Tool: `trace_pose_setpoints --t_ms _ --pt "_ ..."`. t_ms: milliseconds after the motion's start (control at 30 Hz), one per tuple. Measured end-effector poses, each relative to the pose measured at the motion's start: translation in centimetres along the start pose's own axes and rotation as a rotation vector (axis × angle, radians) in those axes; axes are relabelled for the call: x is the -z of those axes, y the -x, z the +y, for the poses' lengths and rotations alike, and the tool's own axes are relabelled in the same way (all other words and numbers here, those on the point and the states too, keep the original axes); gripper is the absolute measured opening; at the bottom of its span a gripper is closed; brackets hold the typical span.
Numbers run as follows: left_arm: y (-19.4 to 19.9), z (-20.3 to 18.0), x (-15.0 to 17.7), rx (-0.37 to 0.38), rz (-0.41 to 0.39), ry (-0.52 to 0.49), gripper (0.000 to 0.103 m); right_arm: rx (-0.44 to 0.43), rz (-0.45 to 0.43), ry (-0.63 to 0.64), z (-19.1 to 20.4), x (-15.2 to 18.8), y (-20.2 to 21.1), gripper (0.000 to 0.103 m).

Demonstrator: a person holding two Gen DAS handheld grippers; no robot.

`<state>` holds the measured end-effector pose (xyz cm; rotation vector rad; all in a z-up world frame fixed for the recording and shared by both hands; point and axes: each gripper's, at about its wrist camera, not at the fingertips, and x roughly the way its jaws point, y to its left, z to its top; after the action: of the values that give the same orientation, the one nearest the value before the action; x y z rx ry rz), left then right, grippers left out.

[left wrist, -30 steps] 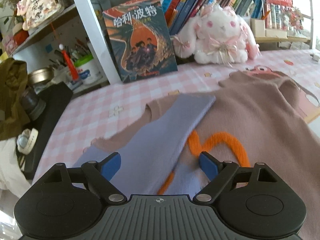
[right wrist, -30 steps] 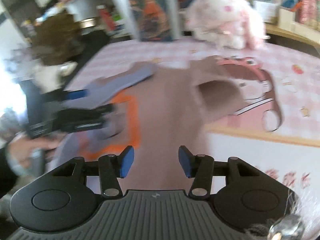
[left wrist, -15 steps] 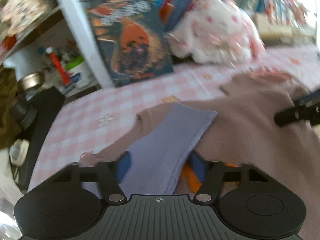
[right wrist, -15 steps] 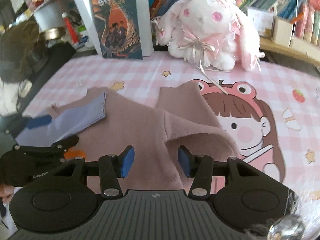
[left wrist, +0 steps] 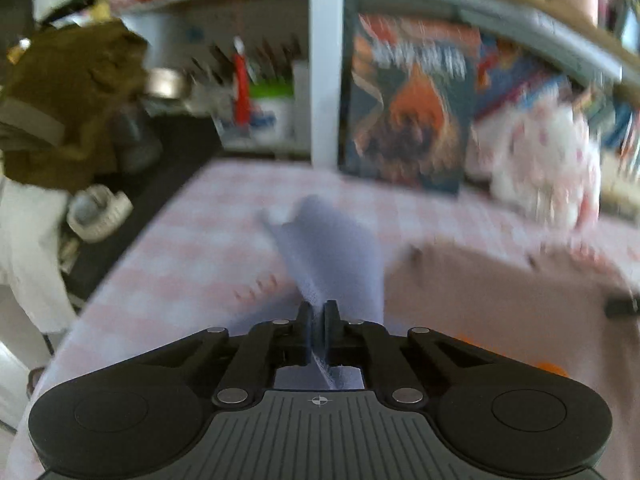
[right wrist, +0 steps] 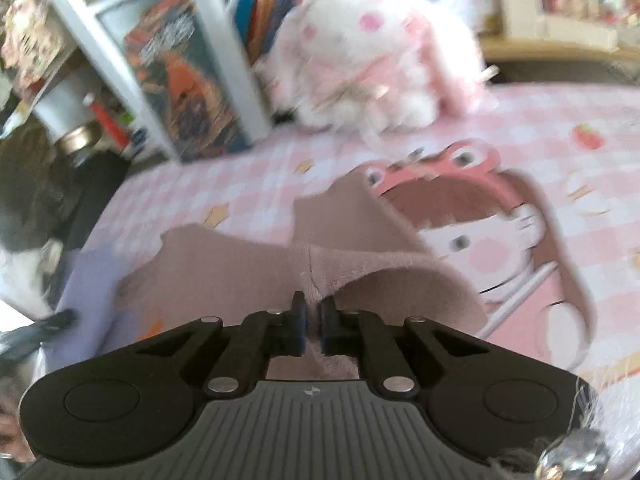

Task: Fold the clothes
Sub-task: 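Grasp the pink sleeve with the right gripper while the left gripper grasps the lavender sleeve, then pull the lavender sleeve outward flat with the left gripper while the right gripper regrasps pink fabric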

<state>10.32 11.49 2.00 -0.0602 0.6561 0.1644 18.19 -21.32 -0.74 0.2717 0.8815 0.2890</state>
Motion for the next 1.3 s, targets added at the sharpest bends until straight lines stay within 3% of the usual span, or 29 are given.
trace_pose_setpoints --t_ms 133,233,300,400,567,667,800,867,967,1067,1133,1300 --pt "1.5 -0.1 -1.6 0.057 -0.089 0.056 0.004 0.230 -0.172 -0.117 -3.5 0.7 4.0 0.006" --pt "2.3 0.2 -2.9 0.059 -0.155 0.103 0.004 0.412 -0.293 -0.201 -6.3 1.5 6.8 0.006" --pt "2.9 2.0 -4.1 0.048 -0.200 0.183 0.004 0.471 -0.329 -0.239 -7.8 2.2 7.8 0.006" --pt "3.0 5.3 -4.7 0.005 -0.204 0.258 0.004 0.398 -0.297 -0.291 -9.6 3.1 8.1 0.006" --pt "1.0 8.8 -4.1 -0.179 -0.117 0.235 0.005 0.214 -0.210 -0.297 -9.1 3.9 6.9 0.006" --pt "-0.1 10.4 -4.0 -0.244 -0.064 0.211 0.012 0.179 -0.140 -0.233 -8.0 3.5 5.6 0.007" --pt "0.5 12.5 -3.3 -0.201 -0.059 0.274 0.018 0.193 -0.097 -0.217 -7.4 3.6 4.7 0.011" --pt "1.0 13.2 -2.5 -0.189 -0.053 0.298 0.030 0.192 -0.096 -0.226 -7.5 3.8 4.8 0.011" --pt "1.3 13.7 -1.2 -0.231 -0.014 0.296 0.055 0.192 -0.089 -0.234 -8.2 4.2 5.0 0.021" --pt "1.7 13.5 -0.2 -0.275 0.012 0.261 0.057 0.194 -0.081 -0.233 -8.6 4.5 5.1 0.026" --pt "2.4 12.6 0.5 -0.234 0.030 0.237 0.057 0.193 -0.084 -0.230 -8.5 4.8 5.3 0.026" --pt "3.1 8.5 3.1 -0.012 0.096 0.275 0.057 0.199 -0.082 -0.193 -8.1 5.4 6.0 0.026"
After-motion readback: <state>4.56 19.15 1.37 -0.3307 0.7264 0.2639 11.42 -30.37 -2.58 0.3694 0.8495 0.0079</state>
